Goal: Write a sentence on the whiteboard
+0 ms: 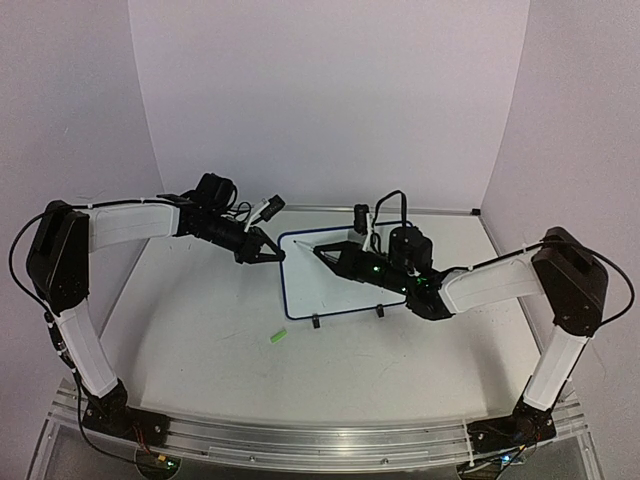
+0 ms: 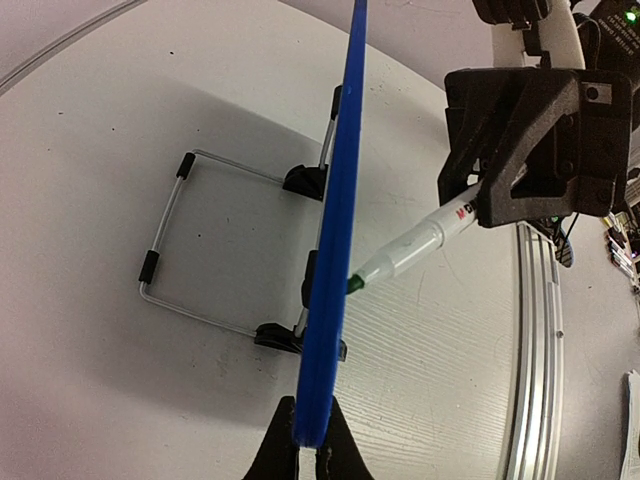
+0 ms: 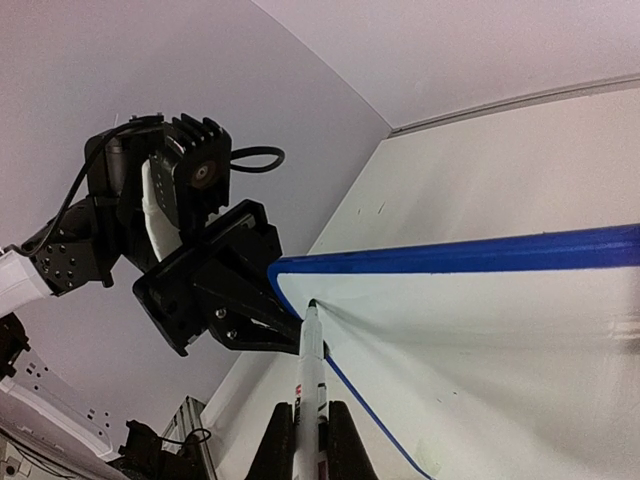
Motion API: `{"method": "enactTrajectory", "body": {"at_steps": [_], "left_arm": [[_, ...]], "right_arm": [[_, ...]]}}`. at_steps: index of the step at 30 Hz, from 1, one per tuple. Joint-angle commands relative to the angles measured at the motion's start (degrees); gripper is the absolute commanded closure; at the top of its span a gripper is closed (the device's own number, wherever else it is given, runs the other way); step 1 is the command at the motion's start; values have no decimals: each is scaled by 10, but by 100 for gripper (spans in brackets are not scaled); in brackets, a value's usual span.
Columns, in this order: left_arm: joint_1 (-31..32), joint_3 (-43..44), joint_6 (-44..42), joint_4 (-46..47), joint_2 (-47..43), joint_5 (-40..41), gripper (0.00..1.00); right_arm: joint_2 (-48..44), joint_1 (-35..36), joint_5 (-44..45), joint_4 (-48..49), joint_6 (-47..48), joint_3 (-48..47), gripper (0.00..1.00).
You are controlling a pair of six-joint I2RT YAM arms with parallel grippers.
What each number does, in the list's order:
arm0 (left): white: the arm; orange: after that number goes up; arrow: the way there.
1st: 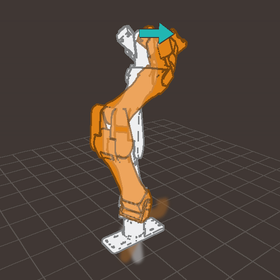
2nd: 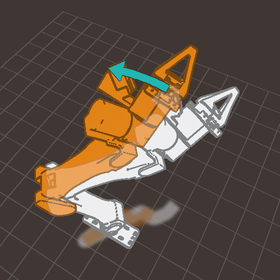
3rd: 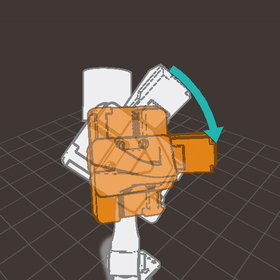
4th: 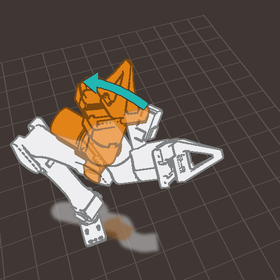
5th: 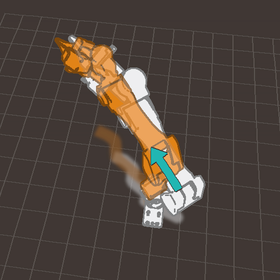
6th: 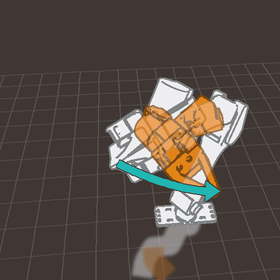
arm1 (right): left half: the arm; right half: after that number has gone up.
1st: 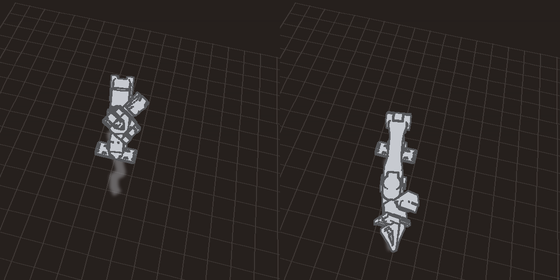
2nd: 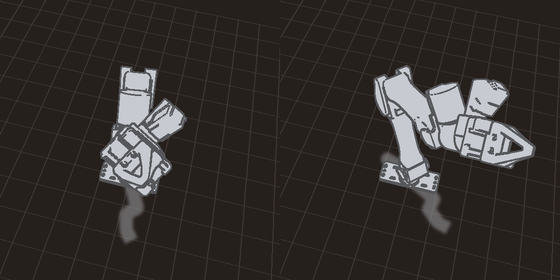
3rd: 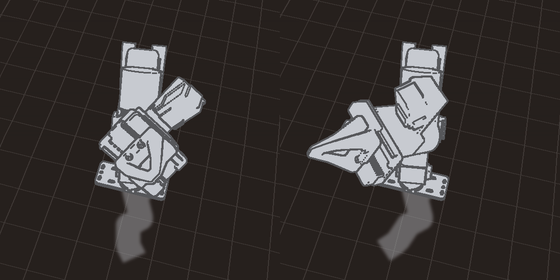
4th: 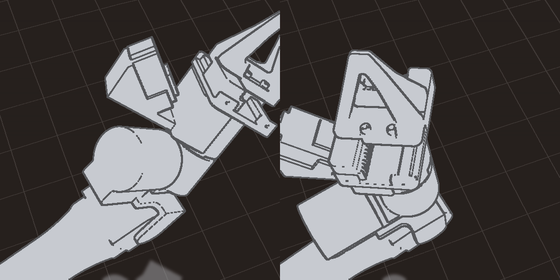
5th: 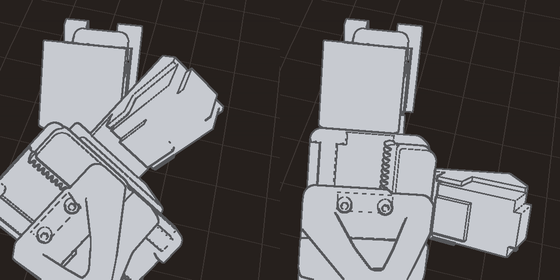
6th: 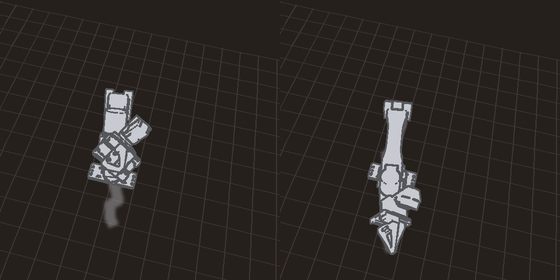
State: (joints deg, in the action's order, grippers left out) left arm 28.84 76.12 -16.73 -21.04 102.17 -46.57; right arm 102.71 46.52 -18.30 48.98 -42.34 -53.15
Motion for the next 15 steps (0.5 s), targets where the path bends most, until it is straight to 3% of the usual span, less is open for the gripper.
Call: {"method": "enactTrajectory", "body": {"at_steps": [1,15], "left_arm": [[2,15,-11,-29,-4,11,100],[6,17,-13,-33,-3,15,100]], "right_arm": [[10,-4,17,33,-6,-20,100],[41,-3,-7,34,-6,-29,100]]}}
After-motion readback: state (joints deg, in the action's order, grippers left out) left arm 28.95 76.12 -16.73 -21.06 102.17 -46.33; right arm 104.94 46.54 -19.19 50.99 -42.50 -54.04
